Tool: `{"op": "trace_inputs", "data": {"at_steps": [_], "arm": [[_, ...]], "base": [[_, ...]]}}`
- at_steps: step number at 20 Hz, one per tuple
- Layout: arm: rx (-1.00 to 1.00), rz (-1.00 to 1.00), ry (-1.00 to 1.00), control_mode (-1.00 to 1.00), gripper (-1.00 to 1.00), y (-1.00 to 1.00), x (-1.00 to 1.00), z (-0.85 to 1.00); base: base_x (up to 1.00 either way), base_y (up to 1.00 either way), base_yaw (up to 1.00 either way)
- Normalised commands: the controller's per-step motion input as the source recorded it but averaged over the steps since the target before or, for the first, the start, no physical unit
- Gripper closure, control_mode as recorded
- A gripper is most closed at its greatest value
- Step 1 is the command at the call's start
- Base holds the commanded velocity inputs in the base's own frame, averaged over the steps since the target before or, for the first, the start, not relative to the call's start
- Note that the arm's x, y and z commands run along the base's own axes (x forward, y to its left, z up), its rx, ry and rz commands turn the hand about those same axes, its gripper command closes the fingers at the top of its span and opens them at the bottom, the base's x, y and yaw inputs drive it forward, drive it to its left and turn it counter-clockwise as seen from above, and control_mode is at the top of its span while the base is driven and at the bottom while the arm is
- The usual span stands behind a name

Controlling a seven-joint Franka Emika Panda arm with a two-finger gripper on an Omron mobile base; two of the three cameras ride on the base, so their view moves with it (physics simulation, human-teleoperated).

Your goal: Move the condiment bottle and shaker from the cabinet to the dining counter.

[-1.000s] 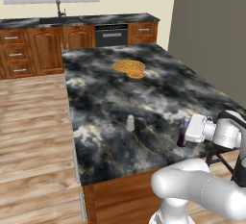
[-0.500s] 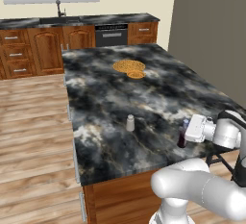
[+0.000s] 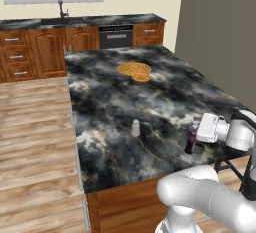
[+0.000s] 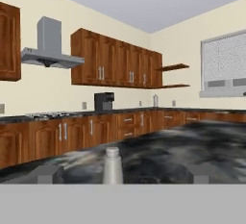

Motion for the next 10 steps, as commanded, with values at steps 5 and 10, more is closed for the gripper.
{"op": "trace_inputs", "data": {"at_steps": [5, 10], "arm": [[0.0, -0.06, 0.05, -1.0, -1.0, -0.01, -0.31, 0.82], [-0.01, -0.07, 0.09, -1.0, -1.0, 0.06, -0.2, 0.98]], "base": [[0.0, 0.0, 0.0], [0.0, 0.0, 0.0]]}}
